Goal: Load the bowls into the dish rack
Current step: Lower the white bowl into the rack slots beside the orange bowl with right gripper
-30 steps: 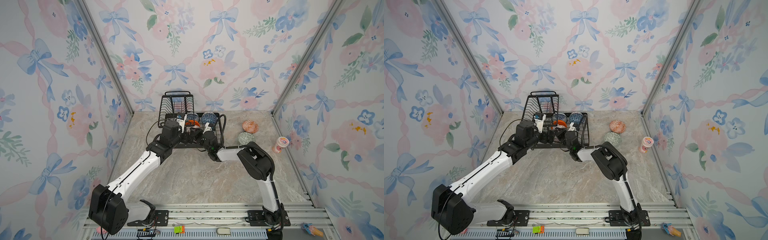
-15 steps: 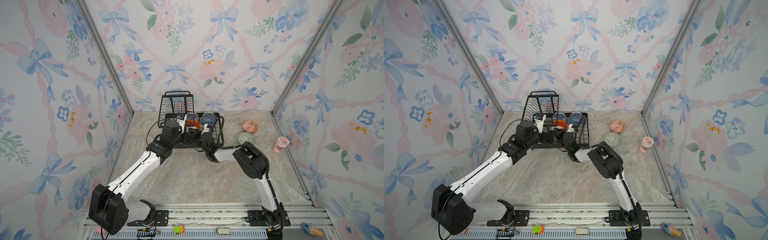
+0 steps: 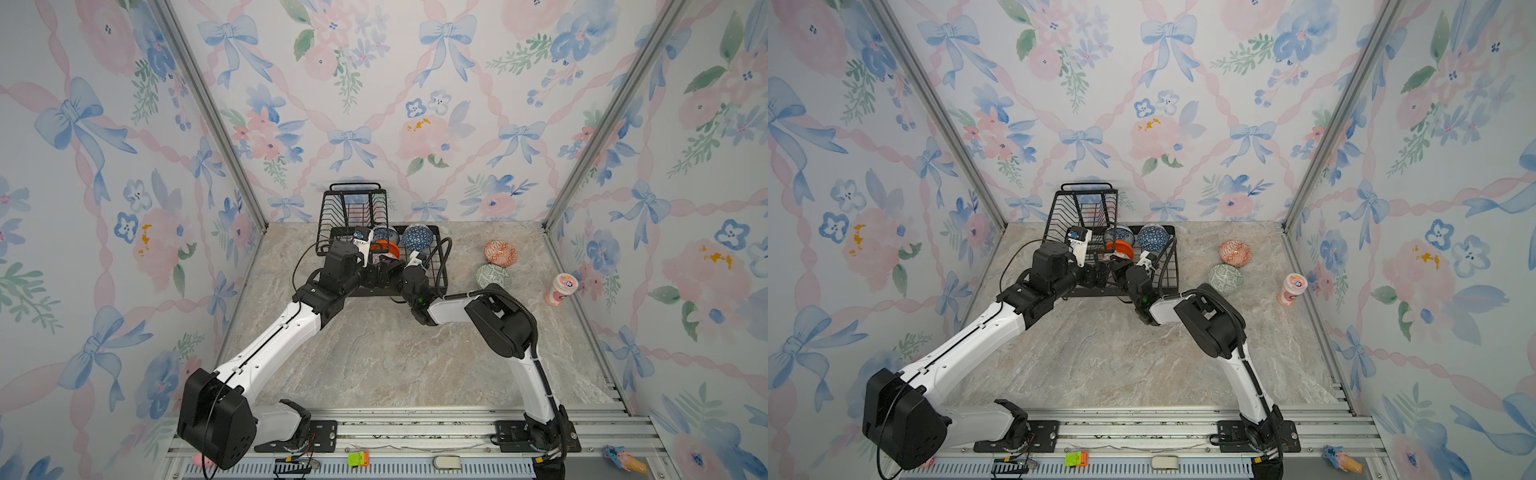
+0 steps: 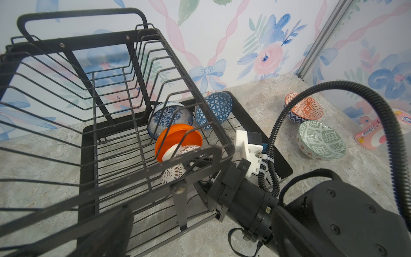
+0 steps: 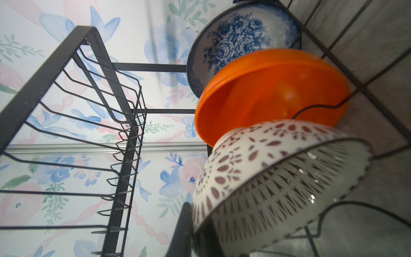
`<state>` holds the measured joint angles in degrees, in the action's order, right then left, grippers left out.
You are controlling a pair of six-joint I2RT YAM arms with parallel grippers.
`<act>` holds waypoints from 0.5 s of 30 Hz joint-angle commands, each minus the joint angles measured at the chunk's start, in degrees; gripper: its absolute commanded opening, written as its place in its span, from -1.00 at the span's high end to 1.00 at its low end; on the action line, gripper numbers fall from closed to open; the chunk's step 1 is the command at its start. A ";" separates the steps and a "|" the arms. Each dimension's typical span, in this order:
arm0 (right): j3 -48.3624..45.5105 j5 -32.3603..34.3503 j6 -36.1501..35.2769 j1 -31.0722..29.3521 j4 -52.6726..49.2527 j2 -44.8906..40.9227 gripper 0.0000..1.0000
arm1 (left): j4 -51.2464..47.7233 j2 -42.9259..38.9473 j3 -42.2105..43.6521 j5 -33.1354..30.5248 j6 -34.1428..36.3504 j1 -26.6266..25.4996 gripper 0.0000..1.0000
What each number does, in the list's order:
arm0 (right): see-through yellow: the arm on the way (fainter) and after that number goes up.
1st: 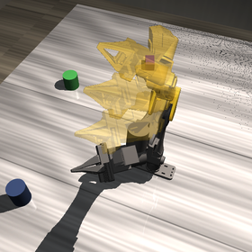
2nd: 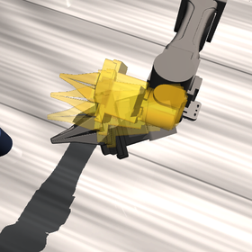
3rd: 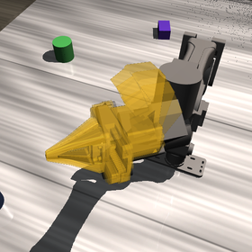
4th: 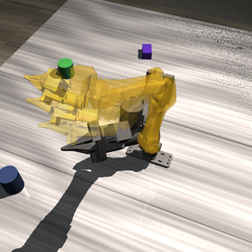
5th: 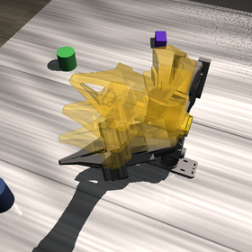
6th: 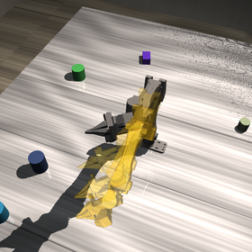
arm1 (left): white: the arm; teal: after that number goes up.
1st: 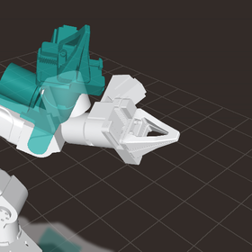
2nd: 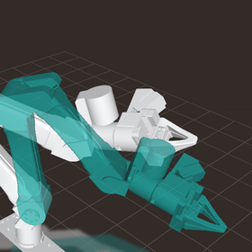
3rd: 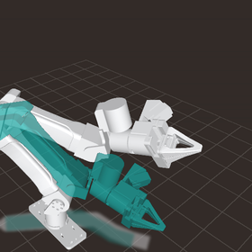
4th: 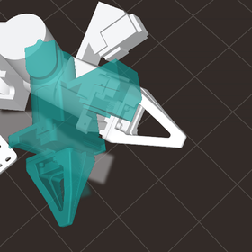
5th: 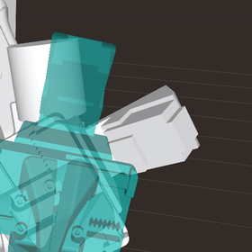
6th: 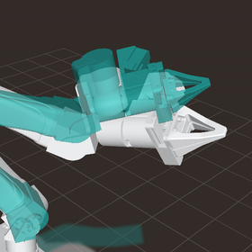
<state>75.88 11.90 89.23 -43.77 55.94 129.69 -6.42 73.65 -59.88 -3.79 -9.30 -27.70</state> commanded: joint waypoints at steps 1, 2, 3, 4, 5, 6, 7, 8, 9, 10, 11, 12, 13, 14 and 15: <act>-1.00 1.00 3.73 -0.90 -2.18 0.04 0.96 | -0.33 -0.83 0.65 -0.64 -0.11 0.28 -0.96; -1.00 0.75 4.22 -0.97 -2.31 0.04 0.94 | -0.32 -1.02 0.72 -0.78 0.01 0.28 -0.96; -1.04 0.47 4.65 -0.95 -2.37 0.04 0.92 | -0.35 -1.16 0.65 -1.03 0.21 0.26 -0.96; -0.91 0.08 5.13 -0.97 -2.78 -0.03 0.89 | -0.29 -1.33 0.78 -1.37 0.28 0.28 -0.96; -0.92 -0.10 5.48 -0.97 -3.30 -0.20 0.88 | -0.35 -1.56 0.73 -1.65 0.36 0.28 -0.96; -1.00 -0.22 5.59 -1.04 -3.62 -0.33 0.87 | -0.33 -1.65 0.79 -1.62 0.37 0.28 -0.96; -1.15 -0.20 5.74 -1.12 -3.81 -0.48 0.87 | -0.33 -1.66 0.76 -1.62 0.49 0.28 -0.96; -1.30 -0.21 5.76 -1.08 -4.03 -0.68 0.87 | -0.35 -1.66 0.74 -1.57 0.51 0.28 -0.96; -1.36 -0.28 5.69 -1.14 -4.29 -0.88 0.86 | -0.35 -1.64 0.80 -1.61 0.51 0.29 -0.96; -1.51 -0.44 5.78 -1.17 -4.51 -1.08 0.84 | -0.34 -1.62 0.74 -1.57 0.50 0.28 -0.96; -1.69 -0.43 5.89 -1.23 -4.61 -1.27 0.83 | -0.35 -1.66 0.80 -1.52 0.45 0.28 -0.96; -1.81 -0.50 6.00 -1.21 -4.54 -1.37 0.81 | -0.33 -1.66 0.79 -1.49 0.50 0.28 -0.96; -1.80 -0.77 6.10 -1.23 -4.53 -1.53 0.79 | -0.32 -1.69 0.81 -1.48 0.51 0.30 -0.96; -1.85 -1.04 6.13 -1.21 -4.48 -1.63 0.78 | -0.34 -1.73 0.76 -1.48 0.50 0.28 -0.96; -1.92 -1.21 6.13 -1.19 -4.58 -1.76 0.77 | -0.31 -1.70 0.79 -1.45 0.47 0.31 -0.96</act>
<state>75.46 12.67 94.19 -43.75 54.68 129.12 -6.57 72.99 -59.86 -4.67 -9.28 -27.70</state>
